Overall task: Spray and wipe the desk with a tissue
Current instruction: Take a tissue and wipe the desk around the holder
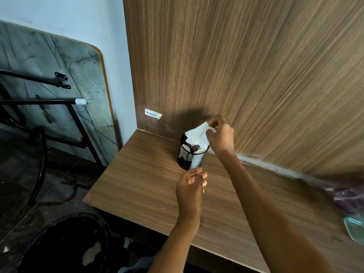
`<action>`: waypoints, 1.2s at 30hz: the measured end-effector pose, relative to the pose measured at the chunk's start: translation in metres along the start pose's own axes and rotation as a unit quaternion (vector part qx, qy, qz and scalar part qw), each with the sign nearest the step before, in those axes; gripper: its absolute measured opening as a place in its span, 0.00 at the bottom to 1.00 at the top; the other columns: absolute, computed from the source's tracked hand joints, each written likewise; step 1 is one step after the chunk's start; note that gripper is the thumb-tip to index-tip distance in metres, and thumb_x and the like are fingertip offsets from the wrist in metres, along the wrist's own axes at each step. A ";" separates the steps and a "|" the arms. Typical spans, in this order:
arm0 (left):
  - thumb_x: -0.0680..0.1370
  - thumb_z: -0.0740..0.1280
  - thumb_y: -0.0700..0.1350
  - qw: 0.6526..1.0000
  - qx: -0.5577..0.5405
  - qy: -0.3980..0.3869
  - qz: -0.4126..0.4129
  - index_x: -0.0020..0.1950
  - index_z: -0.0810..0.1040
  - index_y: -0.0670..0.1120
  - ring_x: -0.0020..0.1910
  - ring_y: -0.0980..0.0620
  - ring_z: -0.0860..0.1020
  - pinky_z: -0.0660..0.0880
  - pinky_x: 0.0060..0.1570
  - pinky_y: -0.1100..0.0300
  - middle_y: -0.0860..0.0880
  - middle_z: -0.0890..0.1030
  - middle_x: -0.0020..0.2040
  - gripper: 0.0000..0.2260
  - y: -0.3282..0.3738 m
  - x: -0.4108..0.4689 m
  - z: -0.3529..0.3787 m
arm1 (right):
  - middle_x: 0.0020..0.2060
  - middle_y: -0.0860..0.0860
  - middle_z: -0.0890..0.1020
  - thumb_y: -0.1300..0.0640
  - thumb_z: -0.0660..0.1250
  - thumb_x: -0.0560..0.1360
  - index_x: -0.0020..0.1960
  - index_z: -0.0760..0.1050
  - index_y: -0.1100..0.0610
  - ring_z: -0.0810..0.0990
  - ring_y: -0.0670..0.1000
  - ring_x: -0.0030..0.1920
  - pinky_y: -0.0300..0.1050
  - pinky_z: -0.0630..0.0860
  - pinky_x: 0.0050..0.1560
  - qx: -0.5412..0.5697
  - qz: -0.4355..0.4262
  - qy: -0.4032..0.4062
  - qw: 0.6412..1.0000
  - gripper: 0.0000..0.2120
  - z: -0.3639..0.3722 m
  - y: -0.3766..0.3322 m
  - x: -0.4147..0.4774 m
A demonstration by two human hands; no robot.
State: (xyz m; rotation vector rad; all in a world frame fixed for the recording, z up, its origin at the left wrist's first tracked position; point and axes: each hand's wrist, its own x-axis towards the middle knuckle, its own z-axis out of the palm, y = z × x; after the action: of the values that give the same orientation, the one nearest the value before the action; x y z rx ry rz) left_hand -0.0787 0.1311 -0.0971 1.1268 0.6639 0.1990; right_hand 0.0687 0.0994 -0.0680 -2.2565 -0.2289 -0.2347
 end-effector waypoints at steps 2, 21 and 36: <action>0.77 0.61 0.39 1.000 -0.002 -0.001 0.001 0.49 0.78 0.49 0.45 0.55 0.80 0.75 0.43 0.62 0.52 0.82 0.44 0.08 -0.001 0.001 -0.001 | 0.52 0.57 0.80 0.69 0.58 0.70 0.55 0.74 0.57 0.78 0.61 0.51 0.51 0.74 0.49 -0.145 -0.080 -0.100 0.981 0.17 0.001 -0.008 -0.001; 0.76 0.60 0.39 1.000 0.024 -0.004 0.010 0.51 0.78 0.50 0.48 0.54 0.81 0.75 0.48 0.62 0.53 0.83 0.48 0.10 -0.004 0.006 -0.007 | 0.53 0.53 0.82 0.52 0.59 0.78 0.54 0.78 0.57 0.79 0.54 0.56 0.48 0.67 0.61 -0.452 -0.238 -0.228 0.829 0.13 0.048 -0.008 0.010; 0.76 0.60 0.37 1.000 0.012 -0.005 0.015 0.47 0.77 0.51 0.46 0.55 0.81 0.75 0.47 0.62 0.53 0.83 0.45 0.11 -0.003 0.005 -0.006 | 0.44 0.54 0.85 0.58 0.70 0.71 0.45 0.84 0.58 0.81 0.54 0.48 0.51 0.76 0.53 -0.054 -0.044 -0.132 0.989 0.05 0.019 -0.004 0.019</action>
State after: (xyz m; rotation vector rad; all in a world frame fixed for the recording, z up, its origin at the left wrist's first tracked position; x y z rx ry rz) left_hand -0.0788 0.1364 -0.1035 1.1598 0.6435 0.2111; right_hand 0.0879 0.1179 -0.0722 -2.3847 -0.4658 0.0070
